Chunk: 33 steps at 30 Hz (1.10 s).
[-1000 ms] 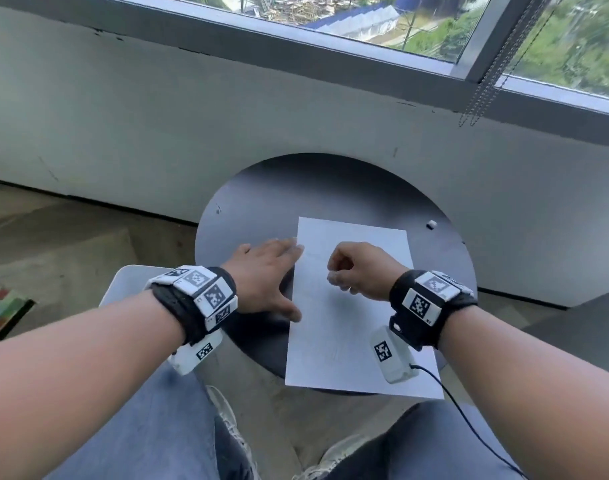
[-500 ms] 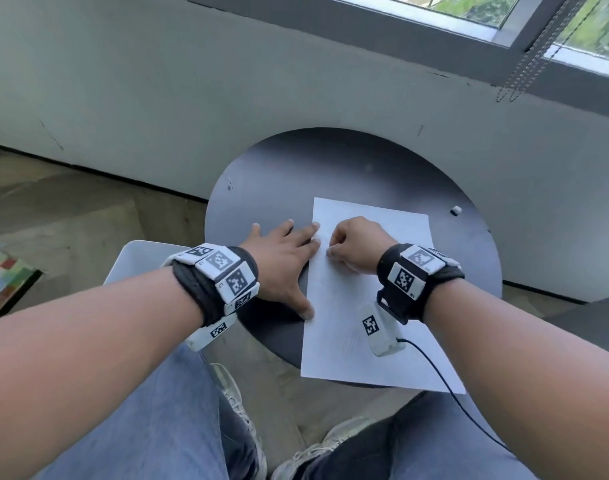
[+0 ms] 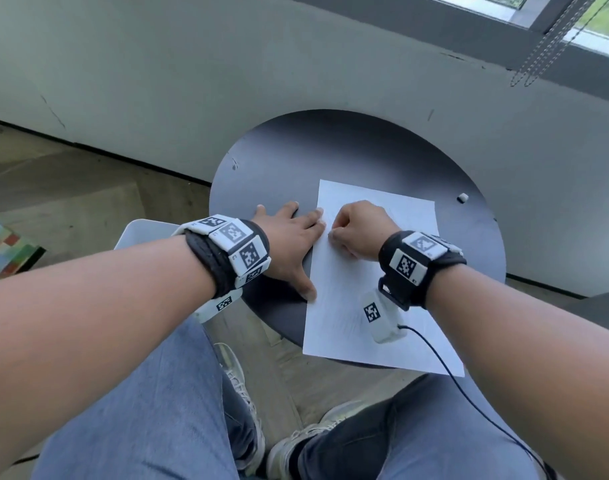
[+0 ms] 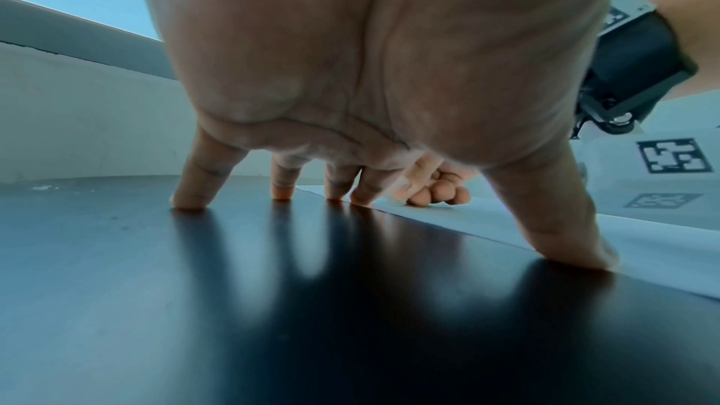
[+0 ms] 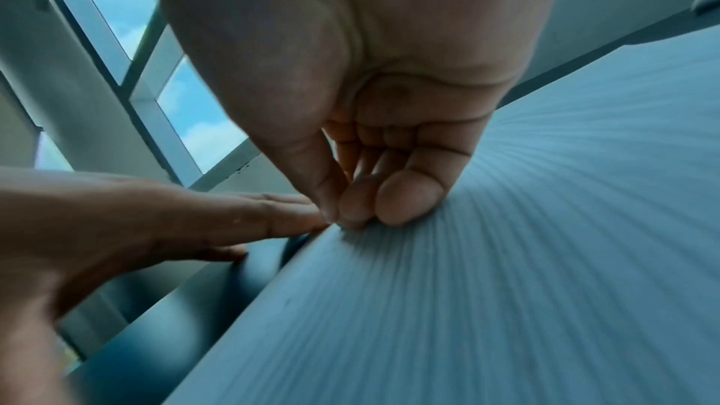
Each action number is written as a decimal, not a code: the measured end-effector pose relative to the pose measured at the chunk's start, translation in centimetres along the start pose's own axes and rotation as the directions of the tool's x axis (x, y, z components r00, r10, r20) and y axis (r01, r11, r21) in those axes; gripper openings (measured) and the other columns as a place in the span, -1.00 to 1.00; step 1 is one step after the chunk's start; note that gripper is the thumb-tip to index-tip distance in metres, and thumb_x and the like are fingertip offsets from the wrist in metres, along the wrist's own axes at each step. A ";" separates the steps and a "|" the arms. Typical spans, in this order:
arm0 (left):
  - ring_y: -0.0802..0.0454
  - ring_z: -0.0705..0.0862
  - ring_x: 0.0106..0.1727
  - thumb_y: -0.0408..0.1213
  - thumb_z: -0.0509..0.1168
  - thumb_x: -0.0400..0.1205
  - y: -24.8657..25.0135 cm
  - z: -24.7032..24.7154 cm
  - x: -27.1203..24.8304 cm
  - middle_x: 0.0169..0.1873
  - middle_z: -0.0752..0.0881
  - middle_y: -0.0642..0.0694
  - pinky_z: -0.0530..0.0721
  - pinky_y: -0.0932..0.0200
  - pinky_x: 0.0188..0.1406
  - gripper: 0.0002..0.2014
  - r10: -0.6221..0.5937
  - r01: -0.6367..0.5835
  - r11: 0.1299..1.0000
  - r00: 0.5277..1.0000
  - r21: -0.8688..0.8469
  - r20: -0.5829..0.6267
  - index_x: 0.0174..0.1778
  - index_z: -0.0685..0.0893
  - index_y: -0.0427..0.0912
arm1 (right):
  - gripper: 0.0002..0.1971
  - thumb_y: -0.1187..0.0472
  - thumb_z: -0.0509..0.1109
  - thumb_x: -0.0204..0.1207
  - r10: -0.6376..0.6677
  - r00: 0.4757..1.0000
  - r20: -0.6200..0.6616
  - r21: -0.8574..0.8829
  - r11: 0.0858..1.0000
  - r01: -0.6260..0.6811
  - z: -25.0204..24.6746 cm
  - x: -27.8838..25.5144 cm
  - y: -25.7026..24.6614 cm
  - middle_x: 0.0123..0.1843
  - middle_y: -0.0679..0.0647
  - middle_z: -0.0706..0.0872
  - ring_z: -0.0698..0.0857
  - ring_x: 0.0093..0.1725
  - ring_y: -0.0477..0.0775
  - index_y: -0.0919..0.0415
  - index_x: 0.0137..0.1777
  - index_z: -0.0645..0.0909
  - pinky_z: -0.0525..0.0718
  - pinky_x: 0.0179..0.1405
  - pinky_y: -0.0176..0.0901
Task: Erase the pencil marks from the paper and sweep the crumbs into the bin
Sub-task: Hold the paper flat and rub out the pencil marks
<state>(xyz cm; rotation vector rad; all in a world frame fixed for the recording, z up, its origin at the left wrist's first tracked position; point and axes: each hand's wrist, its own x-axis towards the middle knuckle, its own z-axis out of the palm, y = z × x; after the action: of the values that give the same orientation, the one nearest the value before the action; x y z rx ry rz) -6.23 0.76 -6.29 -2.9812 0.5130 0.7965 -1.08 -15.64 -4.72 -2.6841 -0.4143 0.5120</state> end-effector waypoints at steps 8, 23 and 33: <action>-0.22 -0.12 0.79 0.66 0.37 0.23 0.2 0.0 0.0 0.81 -0.22 0.13 0.22 -0.66 0.54 0.39 -0.008 0.008 1.000 1.000 0.015 0.004 0.82 -0.11 -0.01 | -0.92 0.15 0.42 0.61 -0.145 0.949 0.280 -0.068 0.983 0.170 1.4 -6.3 -0.4 -0.27 -0.13 0.66 0.58 -0.36 -0.20 0.13 -0.05 0.72 0.52 -0.37 -0.28; -0.20 -0.06 0.79 0.63 0.39 0.24 0.1 -1.0 0.8 0.82 -0.15 0.04 0.13 -0.55 0.64 0.38 -0.071 0.072 0.997 0.997 0.020 -0.022 0.82 -0.06 -0.03 | -0.91 0.14 0.43 0.60 -0.149 0.965 0.217 -0.117 0.977 0.177 0.5 -3.9 0.2 -0.07 -0.03 0.74 0.63 -0.25 -0.11 0.13 -0.01 0.72 0.56 -0.21 -0.21; -0.16 -0.09 0.80 0.51 0.40 0.38 0.1 -0.2 0.2 0.82 -0.12 0.05 0.28 -0.59 0.56 0.11 0.005 -0.007 0.999 0.998 -0.035 -0.062 0.78 0.08 0.19 | -0.91 0.15 0.43 0.56 0.010 0.999 0.032 0.009 1.000 -0.010 -0.3 -0.1 0.7 -0.14 0.04 0.76 0.77 -0.09 0.15 0.16 -0.05 0.71 0.79 -0.01 0.01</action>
<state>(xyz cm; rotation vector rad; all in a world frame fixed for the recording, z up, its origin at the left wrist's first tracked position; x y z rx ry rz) -6.01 0.57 -6.20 -3.0466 0.5161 0.7232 -0.91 -16.38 -4.76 -2.6739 -0.4069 0.5592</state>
